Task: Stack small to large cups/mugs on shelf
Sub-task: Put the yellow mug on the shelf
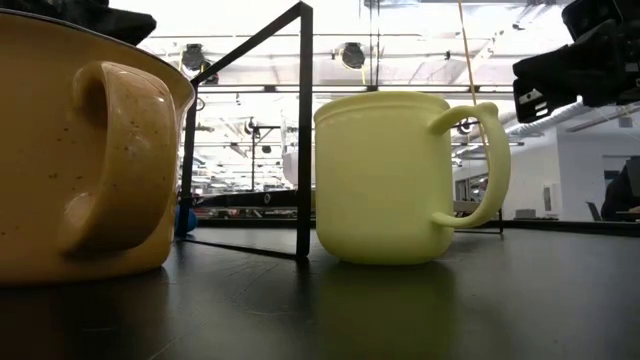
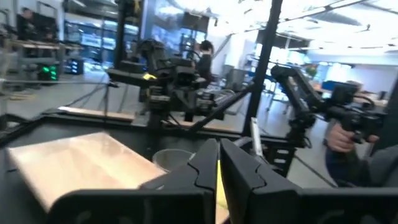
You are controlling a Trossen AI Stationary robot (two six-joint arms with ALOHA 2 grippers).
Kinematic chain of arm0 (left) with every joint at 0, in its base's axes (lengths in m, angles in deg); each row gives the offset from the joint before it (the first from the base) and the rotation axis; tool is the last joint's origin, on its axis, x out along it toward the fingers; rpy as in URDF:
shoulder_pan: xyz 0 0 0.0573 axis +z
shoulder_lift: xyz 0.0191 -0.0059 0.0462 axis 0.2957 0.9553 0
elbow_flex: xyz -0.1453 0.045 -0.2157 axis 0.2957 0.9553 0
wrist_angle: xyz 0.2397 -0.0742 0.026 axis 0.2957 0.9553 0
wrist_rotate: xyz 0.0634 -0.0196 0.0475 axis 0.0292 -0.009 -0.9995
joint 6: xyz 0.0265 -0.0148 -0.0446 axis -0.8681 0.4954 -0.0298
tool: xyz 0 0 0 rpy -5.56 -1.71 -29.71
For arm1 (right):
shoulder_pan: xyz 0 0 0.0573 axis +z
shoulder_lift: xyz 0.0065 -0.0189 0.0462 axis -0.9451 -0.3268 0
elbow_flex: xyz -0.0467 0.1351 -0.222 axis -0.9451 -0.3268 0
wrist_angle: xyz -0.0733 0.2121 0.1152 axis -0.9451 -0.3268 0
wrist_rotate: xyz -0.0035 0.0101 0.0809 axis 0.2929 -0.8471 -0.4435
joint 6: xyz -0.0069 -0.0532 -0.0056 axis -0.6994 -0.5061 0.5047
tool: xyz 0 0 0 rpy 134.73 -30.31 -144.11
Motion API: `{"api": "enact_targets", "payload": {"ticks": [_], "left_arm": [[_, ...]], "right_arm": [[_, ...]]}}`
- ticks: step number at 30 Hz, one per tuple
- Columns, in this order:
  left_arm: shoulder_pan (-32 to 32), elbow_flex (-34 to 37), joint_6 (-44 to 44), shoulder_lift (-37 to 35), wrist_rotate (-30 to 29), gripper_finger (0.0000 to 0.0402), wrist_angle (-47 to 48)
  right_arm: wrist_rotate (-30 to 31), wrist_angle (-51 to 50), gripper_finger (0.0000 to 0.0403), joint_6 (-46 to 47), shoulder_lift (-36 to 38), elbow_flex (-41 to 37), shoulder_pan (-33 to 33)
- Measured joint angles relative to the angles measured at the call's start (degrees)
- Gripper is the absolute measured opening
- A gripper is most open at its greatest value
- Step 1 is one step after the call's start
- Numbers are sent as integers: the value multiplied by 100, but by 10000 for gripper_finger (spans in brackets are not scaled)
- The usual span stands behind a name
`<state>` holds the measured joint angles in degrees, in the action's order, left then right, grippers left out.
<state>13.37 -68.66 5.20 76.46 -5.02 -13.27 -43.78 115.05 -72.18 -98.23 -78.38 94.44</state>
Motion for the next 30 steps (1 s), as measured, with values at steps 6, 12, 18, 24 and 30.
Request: {"api": "enact_targets", "payload": {"ticks": [6, 12, 18, 24, 30], "left_arm": [[-511, -4, 100, 625, 0, 28, -790], [-946, -11, 52, 1206, -4, 28, -1691], [-1332, -367, -198, 1836, -482, 28, -1764], [-1765, -1390, -467, 2858, -681, 29, -1339], [-2085, -2735, -808, 3788, -1136, 28, -155]], "right_arm": [[-1, 0, 0, 13, 0, -4, 0], [-2, 0, 0, 13, 0, -4, 0], [-4, -3, 0, 15, 0, -7, -2], [-4, -47, 0, 15, 0, -9, -2], [-6, -106, 0, 15, 0, -9, -2]]}}
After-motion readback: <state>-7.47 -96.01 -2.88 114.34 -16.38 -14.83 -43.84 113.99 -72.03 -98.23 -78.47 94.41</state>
